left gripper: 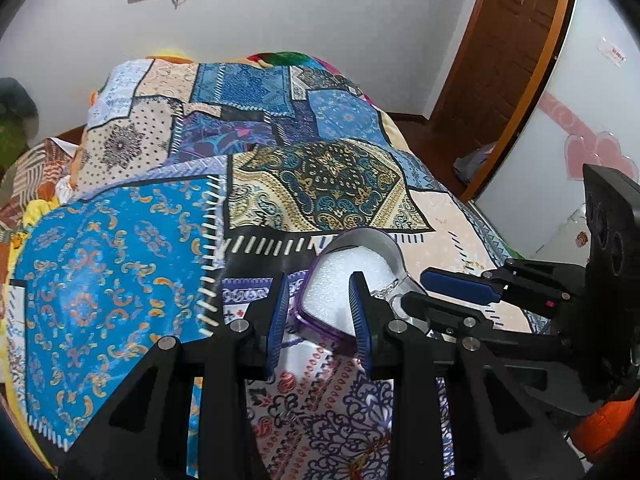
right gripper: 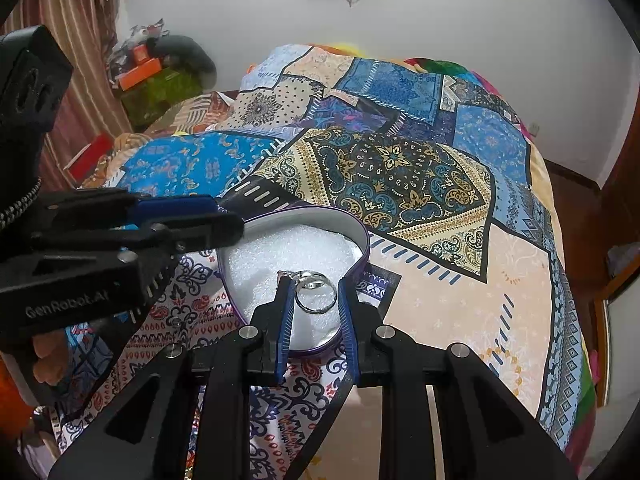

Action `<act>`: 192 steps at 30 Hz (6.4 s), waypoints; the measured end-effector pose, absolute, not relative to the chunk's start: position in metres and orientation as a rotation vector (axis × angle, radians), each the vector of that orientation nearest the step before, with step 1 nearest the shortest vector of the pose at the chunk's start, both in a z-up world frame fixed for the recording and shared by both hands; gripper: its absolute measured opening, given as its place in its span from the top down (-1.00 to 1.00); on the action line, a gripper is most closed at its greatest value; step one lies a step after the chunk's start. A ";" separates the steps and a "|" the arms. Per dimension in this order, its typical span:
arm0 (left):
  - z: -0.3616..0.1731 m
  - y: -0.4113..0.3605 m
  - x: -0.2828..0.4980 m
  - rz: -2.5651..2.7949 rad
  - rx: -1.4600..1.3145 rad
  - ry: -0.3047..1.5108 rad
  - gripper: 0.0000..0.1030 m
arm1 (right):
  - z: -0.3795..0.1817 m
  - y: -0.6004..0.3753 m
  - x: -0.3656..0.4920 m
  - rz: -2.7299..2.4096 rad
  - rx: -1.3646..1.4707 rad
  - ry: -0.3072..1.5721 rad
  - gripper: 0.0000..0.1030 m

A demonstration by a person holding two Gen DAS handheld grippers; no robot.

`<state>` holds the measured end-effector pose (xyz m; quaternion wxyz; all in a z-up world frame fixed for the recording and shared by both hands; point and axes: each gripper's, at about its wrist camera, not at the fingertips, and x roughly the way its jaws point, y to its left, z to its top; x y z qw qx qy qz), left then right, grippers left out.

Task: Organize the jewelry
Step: 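Open both grippers to drop the rings into the tin and withdraw, then grasp the red beaded bracelet with left gripper while right gripper grasps a gold ring, then lift the bracelet and gold ring and carry both toward the purple tin, then lower bracelet and gold ring into the tin and open both grippers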

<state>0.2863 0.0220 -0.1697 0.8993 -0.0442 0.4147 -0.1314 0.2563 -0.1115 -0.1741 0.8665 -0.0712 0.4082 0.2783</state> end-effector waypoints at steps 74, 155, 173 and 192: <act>-0.221 0.006 0.175 -0.243 -0.102 1.006 0.85 | -0.201 -0.129 0.143 0.571 -0.168 0.942 0.12; -0.118 0.005 0.207 -0.201 -0.055 0.667 0.87 | -0.141 -0.131 0.198 0.512 -0.102 0.725 0.54; -0.152 0.010 0.261 -0.191 -0.089 0.749 0.87 | -0.162 -0.122 0.232 0.529 -0.103 0.775 0.53; -0.178 0.010 0.294 -0.203 -0.089 0.828 0.87 | -0.179 -0.107 0.253 0.575 -0.150 0.860 0.53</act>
